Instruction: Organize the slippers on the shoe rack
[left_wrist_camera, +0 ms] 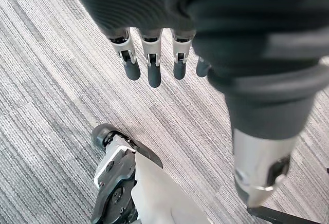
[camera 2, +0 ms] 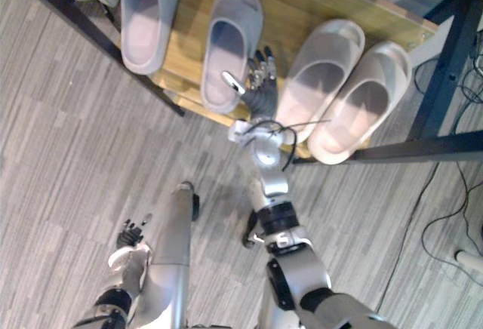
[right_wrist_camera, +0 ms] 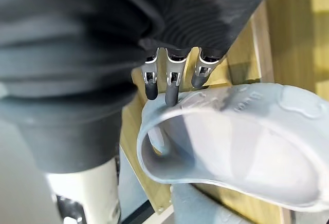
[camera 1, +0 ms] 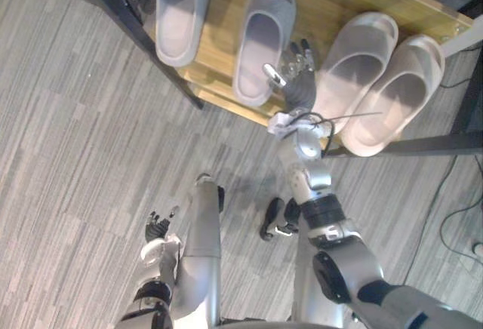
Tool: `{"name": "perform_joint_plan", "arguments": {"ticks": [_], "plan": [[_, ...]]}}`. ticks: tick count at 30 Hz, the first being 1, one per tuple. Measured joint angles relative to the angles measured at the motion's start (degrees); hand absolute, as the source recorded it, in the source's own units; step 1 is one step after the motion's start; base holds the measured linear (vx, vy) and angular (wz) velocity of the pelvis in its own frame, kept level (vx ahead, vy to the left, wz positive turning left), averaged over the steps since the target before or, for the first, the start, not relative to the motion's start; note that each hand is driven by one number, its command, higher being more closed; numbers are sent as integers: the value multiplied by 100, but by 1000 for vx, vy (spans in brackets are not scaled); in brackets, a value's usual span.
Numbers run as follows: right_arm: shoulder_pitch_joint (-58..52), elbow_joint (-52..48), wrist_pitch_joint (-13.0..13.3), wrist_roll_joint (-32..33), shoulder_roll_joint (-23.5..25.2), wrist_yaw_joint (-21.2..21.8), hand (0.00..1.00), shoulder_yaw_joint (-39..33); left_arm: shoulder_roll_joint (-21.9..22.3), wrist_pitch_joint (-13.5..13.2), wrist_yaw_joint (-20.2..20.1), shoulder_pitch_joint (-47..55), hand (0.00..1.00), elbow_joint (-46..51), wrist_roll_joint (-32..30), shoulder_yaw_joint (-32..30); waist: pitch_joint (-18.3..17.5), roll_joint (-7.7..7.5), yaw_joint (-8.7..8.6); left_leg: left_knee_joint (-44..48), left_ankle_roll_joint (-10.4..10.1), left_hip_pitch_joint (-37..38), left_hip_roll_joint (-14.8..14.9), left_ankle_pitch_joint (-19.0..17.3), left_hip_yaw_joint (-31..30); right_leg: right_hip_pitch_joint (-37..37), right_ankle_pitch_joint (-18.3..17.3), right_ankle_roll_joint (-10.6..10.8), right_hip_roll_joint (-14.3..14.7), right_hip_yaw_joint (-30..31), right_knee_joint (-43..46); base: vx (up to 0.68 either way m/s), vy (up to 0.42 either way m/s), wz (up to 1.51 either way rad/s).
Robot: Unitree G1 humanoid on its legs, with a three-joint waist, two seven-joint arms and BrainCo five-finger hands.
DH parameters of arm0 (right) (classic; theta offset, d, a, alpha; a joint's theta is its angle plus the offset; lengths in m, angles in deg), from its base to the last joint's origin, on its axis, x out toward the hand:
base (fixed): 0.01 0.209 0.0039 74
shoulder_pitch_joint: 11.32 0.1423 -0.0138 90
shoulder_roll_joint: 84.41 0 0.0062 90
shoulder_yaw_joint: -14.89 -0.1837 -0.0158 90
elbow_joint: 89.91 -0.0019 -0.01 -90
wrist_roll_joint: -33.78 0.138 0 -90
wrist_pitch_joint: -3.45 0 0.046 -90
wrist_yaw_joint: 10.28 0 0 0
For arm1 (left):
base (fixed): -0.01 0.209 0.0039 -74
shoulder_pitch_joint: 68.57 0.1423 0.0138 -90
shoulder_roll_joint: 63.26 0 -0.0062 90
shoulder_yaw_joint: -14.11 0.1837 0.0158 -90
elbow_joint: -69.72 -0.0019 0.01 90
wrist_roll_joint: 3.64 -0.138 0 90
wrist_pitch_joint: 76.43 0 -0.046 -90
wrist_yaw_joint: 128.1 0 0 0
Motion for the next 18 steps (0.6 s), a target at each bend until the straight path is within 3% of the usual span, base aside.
{"name": "perform_joint_plan", "arguments": {"ticks": [6,18], "plan": [[357,150,122,861,106,7,0,-98,18,-1,2,-92,0,-17,12,10,8,14,83,8,-6,-110,-81,5,-118,-7,-27,41,-67,-127,3,4,9,10],[1379,1039,228,1381,201,0,0,-1212,194,-70,6,-494,0,189,377,318,39,68,301,-161,0,-304,-444,237,-320,-36,-65,88,-388,-365,13,3,15,18]]}}
